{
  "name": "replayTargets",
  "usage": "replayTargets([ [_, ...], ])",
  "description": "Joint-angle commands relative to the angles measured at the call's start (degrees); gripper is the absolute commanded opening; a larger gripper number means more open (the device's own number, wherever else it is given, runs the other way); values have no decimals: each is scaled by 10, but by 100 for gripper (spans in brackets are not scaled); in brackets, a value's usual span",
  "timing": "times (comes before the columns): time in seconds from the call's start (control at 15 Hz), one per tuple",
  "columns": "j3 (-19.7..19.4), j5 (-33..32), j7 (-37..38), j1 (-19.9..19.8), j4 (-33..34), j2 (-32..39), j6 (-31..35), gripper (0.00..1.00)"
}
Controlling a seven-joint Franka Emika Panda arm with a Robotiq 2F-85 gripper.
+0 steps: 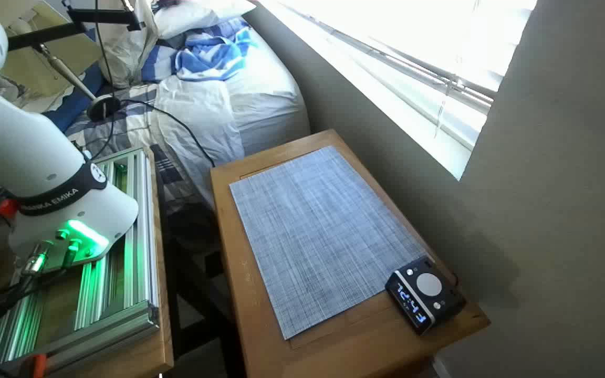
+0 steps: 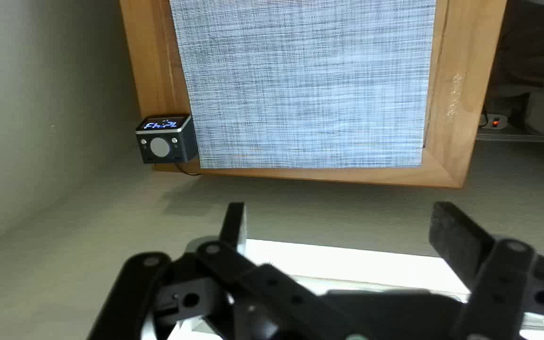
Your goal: Put the alarm clock in the middle of the placemat.
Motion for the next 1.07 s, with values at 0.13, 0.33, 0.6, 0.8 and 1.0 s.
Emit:
replayTargets([
  [0.13,-8,-5,4,10,2,1,-3,100],
  [0.33,-8,-5,4,10,2,1,-3,100],
  [0.6,-8,-5,4,10,2,1,-3,100],
  [0.8,-11,-47,81,-40,-2,39,39,100],
  [1.0,-43,-73,126,-83,-3,80,97,100],
])
